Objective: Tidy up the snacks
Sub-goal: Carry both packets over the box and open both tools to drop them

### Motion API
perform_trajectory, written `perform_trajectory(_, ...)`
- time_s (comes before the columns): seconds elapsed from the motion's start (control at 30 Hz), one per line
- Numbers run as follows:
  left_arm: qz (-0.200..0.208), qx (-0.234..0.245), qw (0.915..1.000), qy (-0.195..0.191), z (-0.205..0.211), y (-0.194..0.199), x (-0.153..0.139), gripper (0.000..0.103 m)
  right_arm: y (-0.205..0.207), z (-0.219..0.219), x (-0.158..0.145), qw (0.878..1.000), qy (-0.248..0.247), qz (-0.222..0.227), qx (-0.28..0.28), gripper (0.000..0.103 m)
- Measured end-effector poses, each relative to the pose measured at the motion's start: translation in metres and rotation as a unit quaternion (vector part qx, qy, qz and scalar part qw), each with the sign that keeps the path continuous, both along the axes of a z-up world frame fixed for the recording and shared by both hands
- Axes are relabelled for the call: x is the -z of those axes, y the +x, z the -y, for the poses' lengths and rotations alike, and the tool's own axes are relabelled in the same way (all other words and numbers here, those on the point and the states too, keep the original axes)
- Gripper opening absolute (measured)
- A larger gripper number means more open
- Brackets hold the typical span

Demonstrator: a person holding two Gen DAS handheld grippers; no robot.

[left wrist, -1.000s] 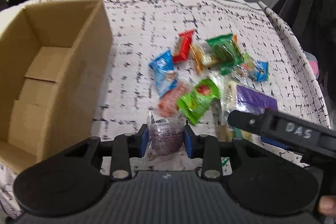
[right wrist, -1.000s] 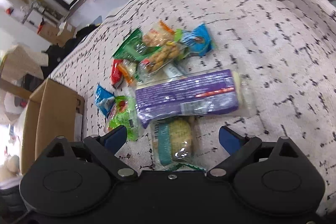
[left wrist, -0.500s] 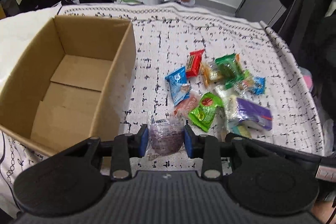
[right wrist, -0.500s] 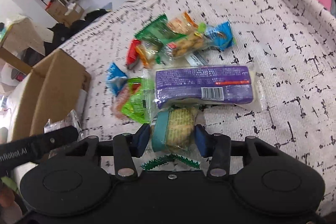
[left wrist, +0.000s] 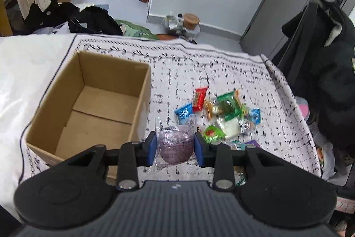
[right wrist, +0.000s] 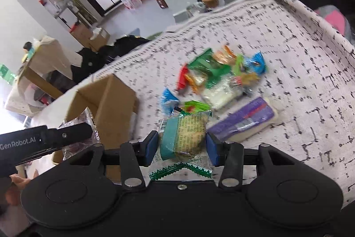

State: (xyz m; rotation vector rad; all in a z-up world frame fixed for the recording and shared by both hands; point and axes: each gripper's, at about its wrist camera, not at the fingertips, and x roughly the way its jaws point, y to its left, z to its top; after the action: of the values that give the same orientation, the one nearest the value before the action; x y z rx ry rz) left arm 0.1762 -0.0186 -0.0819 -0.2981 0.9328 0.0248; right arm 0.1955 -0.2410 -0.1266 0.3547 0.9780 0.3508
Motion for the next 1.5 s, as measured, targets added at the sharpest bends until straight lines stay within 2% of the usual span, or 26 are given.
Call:
perform_trajectory(0.37, 0.014, -0.045, 0.9989, -0.002, -0.045, -0.009, -0.012, 0.034, -0.004, -0.030, -0.020, 0.999, 0.023, 0.025, -0.011, 0.045)
perform_trajectory(0.73, -0.002, -0.100, 0.9949, -0.009, -0.098, -0.003, 0.004, 0.034, 0.007, -0.079, -0.033, 0.998, 0.037, 0.036, -0.028, 0.045)
perform_trajectory(1.07, -0.020, -0.130, 0.9911, -0.017, -0.130, -0.002, 0.018, 0.035, 0.017, -0.131, -0.037, 0.996, 0.049, 0.033, -0.060, 0.045)
perform_trajectory(1.4, -0.024, -0.141, 0.9895, -0.016, -0.146, -0.004, 0.015, 0.043, 0.020, -0.160, -0.035, 0.996, 0.051, 0.026, -0.074, 0.046)
perform_trajectory(1.5, -0.028, -0.143, 0.9892, -0.014, -0.151, -0.004, 0.015, 0.048, 0.021, -0.164, -0.033, 0.995, 0.052, 0.023, -0.079, 0.049)
